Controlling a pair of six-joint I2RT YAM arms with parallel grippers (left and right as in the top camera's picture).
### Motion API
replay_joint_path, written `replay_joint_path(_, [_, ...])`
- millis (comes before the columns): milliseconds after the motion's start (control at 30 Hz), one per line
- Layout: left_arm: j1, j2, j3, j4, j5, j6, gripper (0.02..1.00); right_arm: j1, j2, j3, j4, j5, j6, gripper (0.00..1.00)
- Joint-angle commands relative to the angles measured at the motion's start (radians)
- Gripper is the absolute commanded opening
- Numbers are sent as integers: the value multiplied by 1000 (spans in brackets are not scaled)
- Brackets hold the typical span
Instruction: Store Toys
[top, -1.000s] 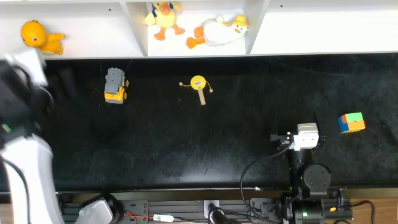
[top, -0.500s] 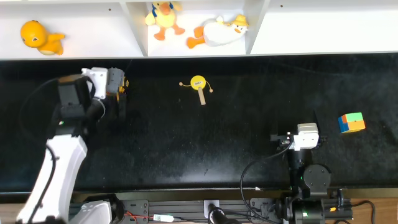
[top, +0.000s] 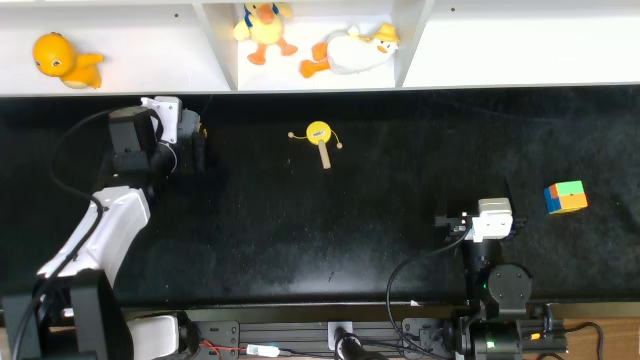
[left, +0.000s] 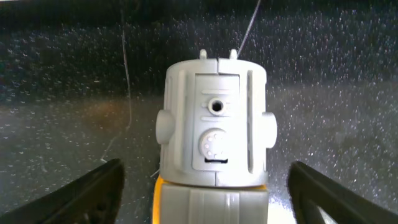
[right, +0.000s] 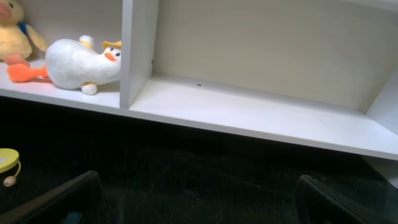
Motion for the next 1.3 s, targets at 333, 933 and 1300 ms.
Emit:
replay_joint_path(333, [-4,18,1,21,19,-6,564,-2,-6,-13,5,-8,0,993])
replay_joint_path(933, [-4,-345,-120,-141,-7,-3,424,-2,-6,-13,5,-8,0,996])
replay_joint_path(1300, [-7,-429,-10,-208,39,-6,415,-2,-6,-13,5,-8,1,996])
